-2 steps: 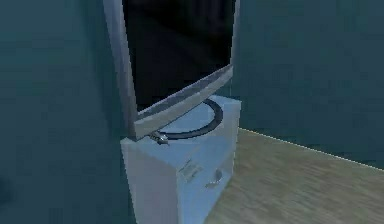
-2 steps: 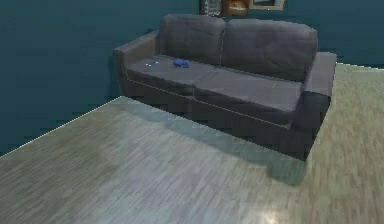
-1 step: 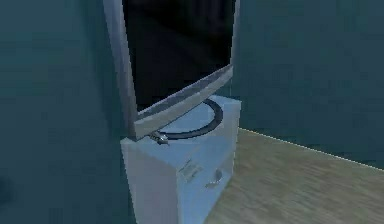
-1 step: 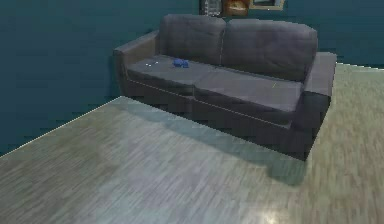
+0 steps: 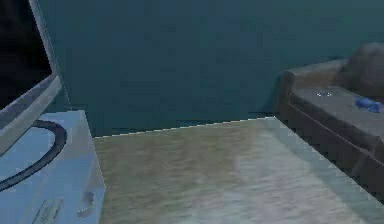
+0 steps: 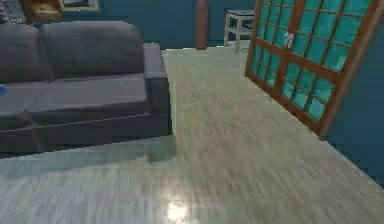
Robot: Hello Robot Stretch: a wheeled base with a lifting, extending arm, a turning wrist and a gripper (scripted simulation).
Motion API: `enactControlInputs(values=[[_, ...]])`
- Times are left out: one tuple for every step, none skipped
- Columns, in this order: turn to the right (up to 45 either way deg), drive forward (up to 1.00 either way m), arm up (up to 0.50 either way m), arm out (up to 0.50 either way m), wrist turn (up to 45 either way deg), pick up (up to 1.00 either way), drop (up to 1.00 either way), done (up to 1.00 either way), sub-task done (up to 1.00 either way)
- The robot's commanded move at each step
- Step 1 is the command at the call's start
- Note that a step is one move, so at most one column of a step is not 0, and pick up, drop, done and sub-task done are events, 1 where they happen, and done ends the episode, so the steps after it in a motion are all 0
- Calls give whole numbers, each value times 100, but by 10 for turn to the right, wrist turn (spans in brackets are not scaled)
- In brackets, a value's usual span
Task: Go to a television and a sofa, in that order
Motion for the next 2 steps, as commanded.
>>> enactControlInputs(values=[[450,0,0,0,0,0,0,0,0],[300,0,0,0,0,0,0,0,0]])
